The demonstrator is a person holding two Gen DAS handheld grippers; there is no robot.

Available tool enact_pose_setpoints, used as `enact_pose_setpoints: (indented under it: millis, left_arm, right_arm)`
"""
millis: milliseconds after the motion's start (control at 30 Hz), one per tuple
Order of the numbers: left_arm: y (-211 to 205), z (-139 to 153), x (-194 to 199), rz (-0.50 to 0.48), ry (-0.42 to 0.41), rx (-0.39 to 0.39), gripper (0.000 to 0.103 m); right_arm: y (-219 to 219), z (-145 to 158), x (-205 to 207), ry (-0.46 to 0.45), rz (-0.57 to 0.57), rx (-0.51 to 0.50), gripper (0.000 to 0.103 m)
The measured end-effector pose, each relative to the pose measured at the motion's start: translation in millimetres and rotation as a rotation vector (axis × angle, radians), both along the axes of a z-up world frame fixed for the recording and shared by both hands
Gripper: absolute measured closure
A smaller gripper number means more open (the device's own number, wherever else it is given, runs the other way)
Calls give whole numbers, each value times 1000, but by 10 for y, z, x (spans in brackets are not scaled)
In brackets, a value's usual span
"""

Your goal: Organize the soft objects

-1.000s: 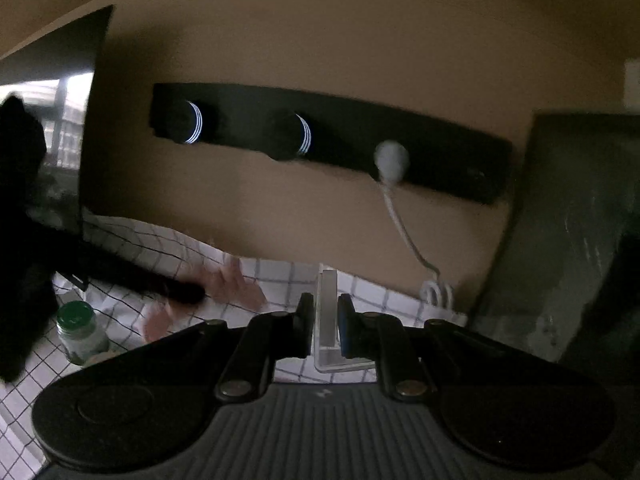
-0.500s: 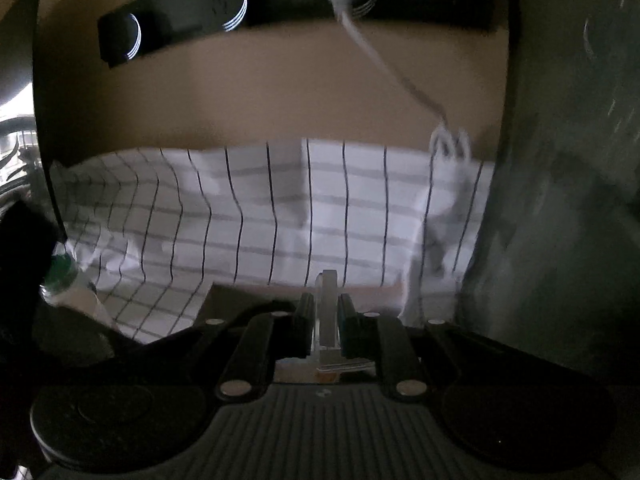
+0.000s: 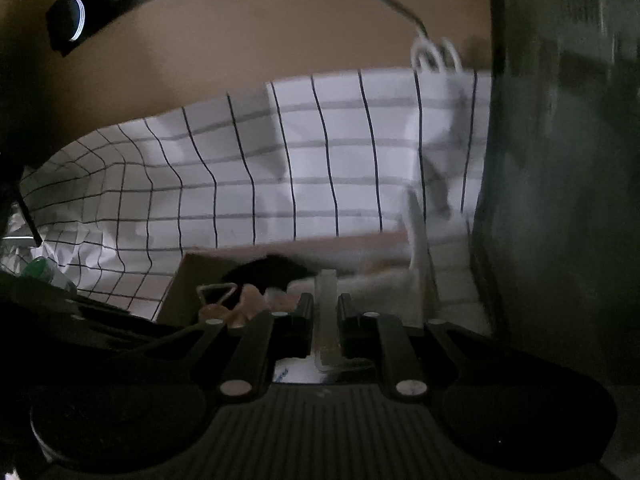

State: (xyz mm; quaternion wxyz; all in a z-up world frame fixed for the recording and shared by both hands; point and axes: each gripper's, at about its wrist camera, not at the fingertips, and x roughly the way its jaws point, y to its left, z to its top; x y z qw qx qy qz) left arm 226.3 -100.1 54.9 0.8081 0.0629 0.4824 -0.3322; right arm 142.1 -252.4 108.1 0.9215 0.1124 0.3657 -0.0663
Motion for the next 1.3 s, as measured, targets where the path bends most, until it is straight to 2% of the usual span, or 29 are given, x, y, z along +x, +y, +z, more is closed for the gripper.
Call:
enact_pose_setpoints:
  millis: [100, 233, 333, 467, 633, 733, 867, 967, 1067, 1167, 1300]
  left_arm:
    - [14, 18, -101, -26, -2, -1, 67]
    - [77, 96, -186, -11, -6, -10, 67]
    - [140, 223, -273, -8, -51, -49, 67]
    - [148, 379, -379, -23, -115, -33, 67]
    - [114, 295, -516, -139, -69, -3, 67]
    - [116, 204, -463, -120, -61, -9, 67]
    - [124, 118, -331, -57, -48, -28, 67]
    - [149, 55, -270, -46, -32, -48, 71]
    - [169, 54, -249, -62, -67, -45, 72]
    - [195, 49, -188, -48, -69, -43, 77]
    - [224, 49, -190, -18, -65, -41, 77]
  right_arm:
    - [-46, -148, 16, 37, -19, 50, 89]
    - [-81, -195, 20, 30, -31, 85, 88]
    - [-47, -201, 32, 18, -18, 70, 89]
    - [5, -212, 108, -4, 3, 74, 89]
    - [-6, -213, 122, -18, -4, 133, 89]
    - [23, -97, -14, -13, -25, 142, 84]
    - [156, 164, -345, -17, -35, 59, 72]
    - [289, 225, -597, -30, -74, -66, 72]
    - [339, 165, -764, -41, -107, -94, 71]
    - [469, 110, -755, -29, -95, -189, 72]
    - [620, 225, -914, -71, -82, -234, 72]
